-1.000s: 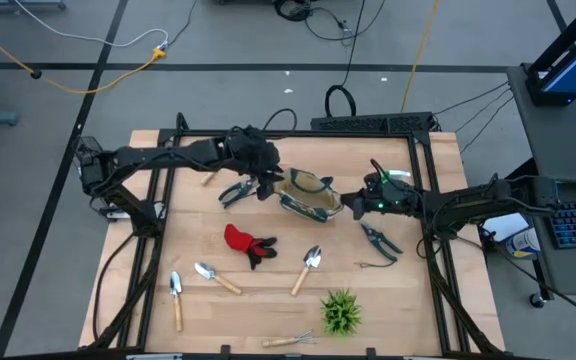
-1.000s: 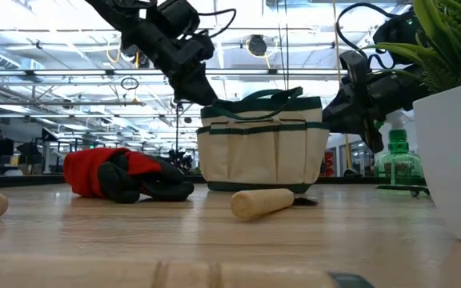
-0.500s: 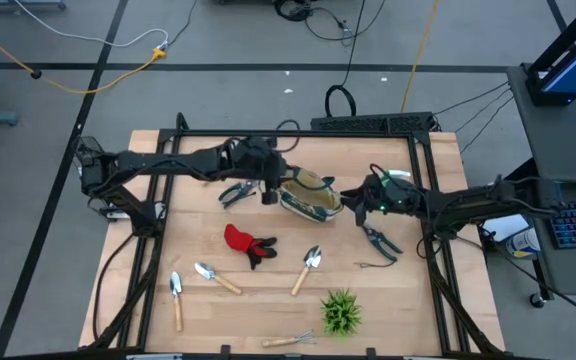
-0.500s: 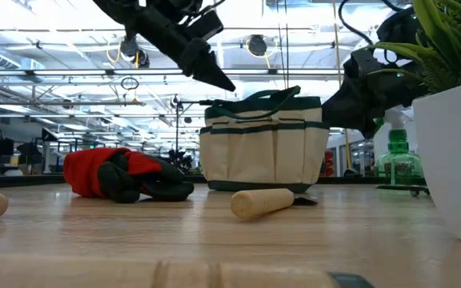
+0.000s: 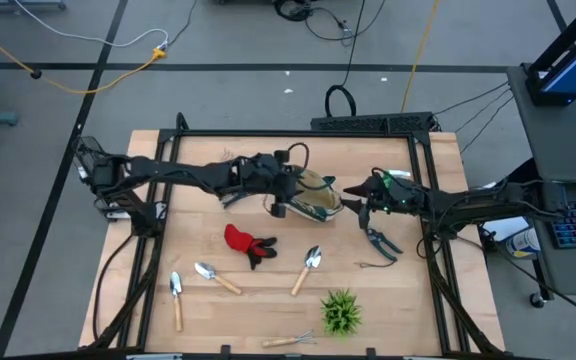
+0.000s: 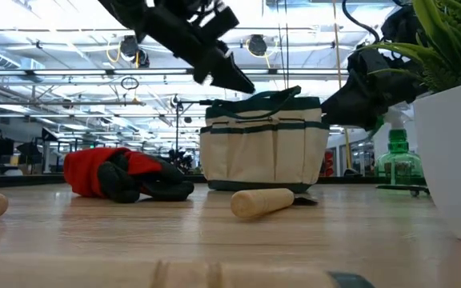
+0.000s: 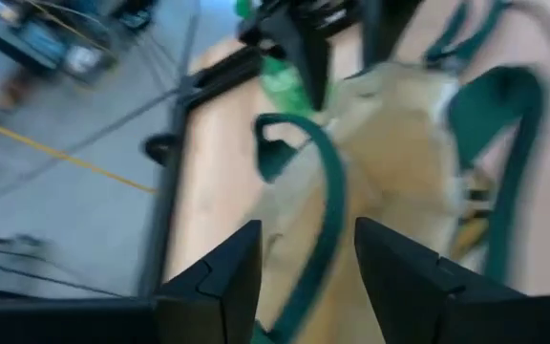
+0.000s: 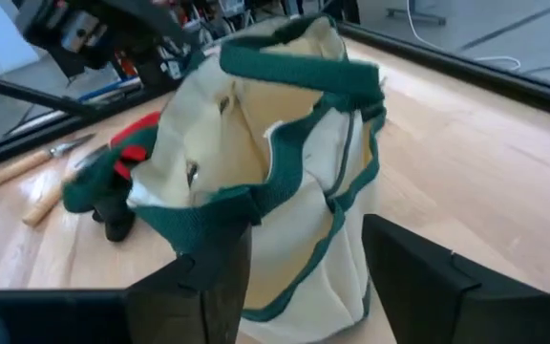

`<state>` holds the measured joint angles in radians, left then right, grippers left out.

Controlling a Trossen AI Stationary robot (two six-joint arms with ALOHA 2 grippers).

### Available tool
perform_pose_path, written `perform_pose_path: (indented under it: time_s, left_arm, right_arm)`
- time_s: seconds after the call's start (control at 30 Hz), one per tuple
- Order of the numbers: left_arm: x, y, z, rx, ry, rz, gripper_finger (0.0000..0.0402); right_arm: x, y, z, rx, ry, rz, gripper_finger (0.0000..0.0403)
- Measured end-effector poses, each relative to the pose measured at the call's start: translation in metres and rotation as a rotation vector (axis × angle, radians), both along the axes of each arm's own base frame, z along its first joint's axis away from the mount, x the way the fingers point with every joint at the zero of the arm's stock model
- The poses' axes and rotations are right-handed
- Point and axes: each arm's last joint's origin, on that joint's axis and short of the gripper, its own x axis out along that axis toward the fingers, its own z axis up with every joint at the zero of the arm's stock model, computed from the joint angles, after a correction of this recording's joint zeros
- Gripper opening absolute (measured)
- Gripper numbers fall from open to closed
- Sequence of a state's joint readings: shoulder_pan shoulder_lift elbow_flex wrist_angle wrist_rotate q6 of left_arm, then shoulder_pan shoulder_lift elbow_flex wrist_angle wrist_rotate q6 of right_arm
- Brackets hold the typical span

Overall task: Pick & Place Garden tools in Gardening bag
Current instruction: Prepare the gardening bag on the table

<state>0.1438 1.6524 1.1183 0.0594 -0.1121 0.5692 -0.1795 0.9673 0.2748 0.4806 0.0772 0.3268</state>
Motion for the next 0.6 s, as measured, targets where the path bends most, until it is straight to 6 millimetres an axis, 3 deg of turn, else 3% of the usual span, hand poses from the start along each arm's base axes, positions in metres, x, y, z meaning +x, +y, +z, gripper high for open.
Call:
perform_pose_path:
  time_s: [0.6]
  left_arm:
    - [0.009, -0.012, -0.010, 0.051, 0.002, -0.042, 0.0175]
  right_arm:
    - [0.000, 0.000, -0.003, 0.002, 0.027, 0.000, 0.0201]
